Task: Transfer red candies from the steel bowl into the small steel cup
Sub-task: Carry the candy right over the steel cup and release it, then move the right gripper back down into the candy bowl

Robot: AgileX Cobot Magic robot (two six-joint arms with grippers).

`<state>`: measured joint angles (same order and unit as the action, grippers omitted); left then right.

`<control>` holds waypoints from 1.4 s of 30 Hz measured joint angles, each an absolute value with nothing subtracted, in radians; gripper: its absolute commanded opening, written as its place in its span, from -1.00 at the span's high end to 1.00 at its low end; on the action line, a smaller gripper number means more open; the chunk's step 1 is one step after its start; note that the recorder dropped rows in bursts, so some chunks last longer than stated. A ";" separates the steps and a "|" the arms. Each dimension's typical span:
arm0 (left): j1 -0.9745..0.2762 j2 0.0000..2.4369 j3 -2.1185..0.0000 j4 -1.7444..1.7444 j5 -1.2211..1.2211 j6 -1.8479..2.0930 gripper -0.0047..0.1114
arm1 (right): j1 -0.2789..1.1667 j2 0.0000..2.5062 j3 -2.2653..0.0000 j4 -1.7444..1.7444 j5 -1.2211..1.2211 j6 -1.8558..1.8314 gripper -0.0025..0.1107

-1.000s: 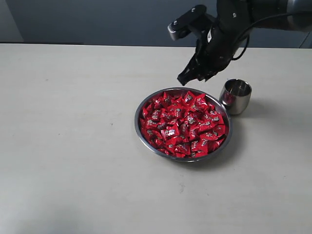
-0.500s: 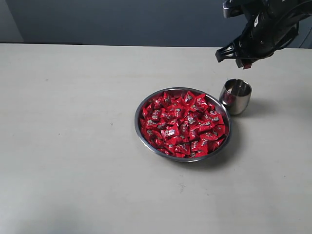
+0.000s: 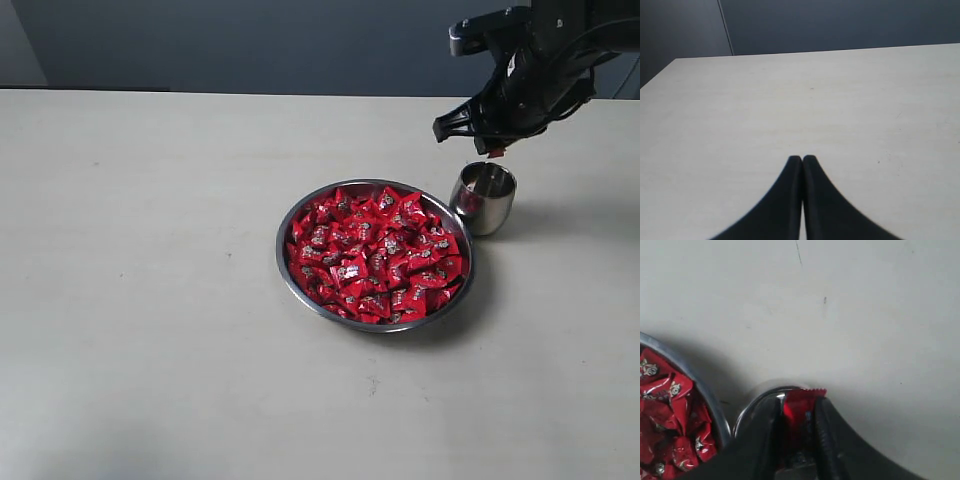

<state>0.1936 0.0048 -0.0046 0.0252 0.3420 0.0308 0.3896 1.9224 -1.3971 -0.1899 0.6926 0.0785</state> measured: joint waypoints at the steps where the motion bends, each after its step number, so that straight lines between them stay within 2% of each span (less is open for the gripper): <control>1: 0.194 0.005 -0.005 0.025 0.342 0.031 0.91 | 0.390 1.927 -1.397 -0.188 0.693 0.078 0.97; 17: 0.194 0.005 -0.005 0.025 0.342 0.031 0.91 | 0.390 1.929 -1.397 -0.199 0.706 0.080 0.96; 19: 0.194 0.005 -0.005 0.025 0.342 0.031 0.91 | 0.390 1.929 -1.397 -0.199 0.708 0.080 0.84; 24: 0.194 0.005 -0.005 0.025 0.342 0.031 0.91 | 0.390 1.929 -1.397 -0.199 0.710 0.080 0.40; 26: 0.194 0.005 -0.005 0.025 0.342 0.031 0.91 | 0.390 1.929 -1.397 -0.199 0.711 0.080 0.33; 42: 0.194 0.005 -0.005 0.025 0.342 0.031 0.91 | 0.390 1.929 -1.397 -0.177 0.731 0.083 0.33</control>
<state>0.1936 0.0048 -0.0046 0.0252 0.3420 0.0308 0.3896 1.9292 -1.3971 -0.1768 0.7310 0.0825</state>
